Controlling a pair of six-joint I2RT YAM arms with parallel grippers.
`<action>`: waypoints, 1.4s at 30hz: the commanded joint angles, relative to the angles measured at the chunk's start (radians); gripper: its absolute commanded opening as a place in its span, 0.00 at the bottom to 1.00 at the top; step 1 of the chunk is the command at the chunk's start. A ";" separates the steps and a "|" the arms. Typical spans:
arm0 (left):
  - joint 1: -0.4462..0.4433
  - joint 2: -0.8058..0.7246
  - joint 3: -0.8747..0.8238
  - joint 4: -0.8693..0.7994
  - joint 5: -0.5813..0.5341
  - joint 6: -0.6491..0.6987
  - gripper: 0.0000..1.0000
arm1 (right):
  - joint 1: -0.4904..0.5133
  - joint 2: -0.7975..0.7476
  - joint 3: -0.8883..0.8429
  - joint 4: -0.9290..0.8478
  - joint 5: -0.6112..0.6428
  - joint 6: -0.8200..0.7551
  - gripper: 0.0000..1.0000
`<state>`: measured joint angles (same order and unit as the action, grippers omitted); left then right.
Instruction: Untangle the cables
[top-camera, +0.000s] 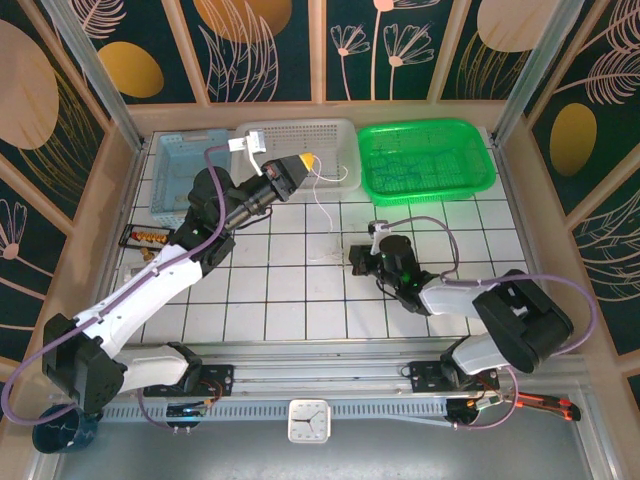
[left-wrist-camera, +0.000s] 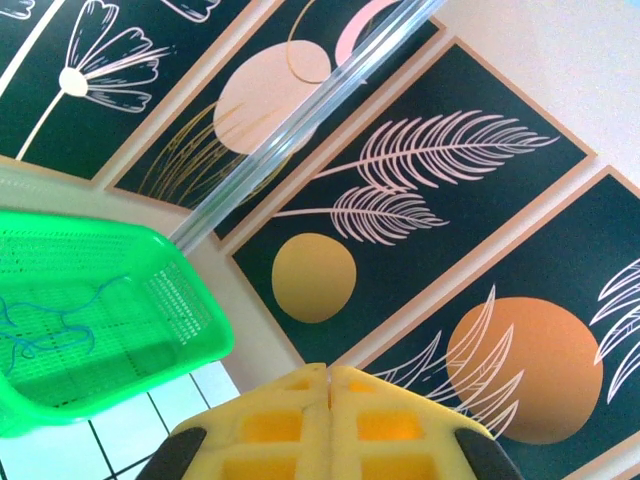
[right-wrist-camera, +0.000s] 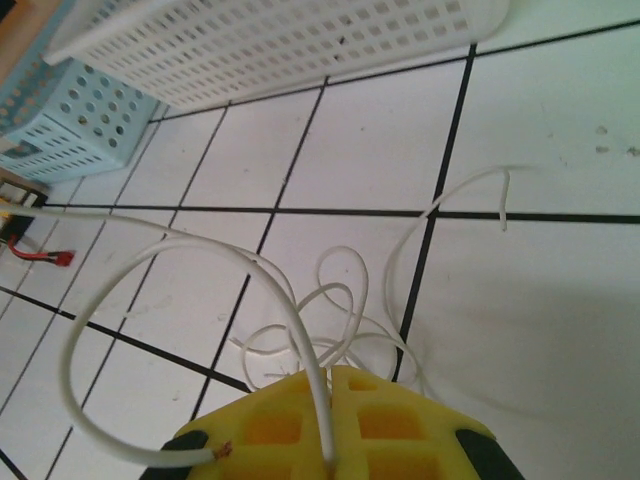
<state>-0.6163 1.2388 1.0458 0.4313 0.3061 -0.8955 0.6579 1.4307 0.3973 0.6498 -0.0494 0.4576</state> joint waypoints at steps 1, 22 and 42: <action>0.002 -0.027 0.063 0.040 -0.004 0.017 0.00 | -0.004 0.049 0.002 0.046 0.020 0.027 0.00; 0.054 0.169 0.550 -0.259 -0.078 0.293 0.00 | 0.013 0.034 -0.009 0.011 0.026 0.068 0.00; 0.266 0.528 0.555 -0.150 -0.084 0.329 0.00 | 0.020 -0.256 0.191 -0.284 -0.006 -0.041 0.00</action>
<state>-0.3672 1.7317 1.6062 0.2176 0.2310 -0.5861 0.6704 1.2232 0.5396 0.4328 -0.0528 0.4568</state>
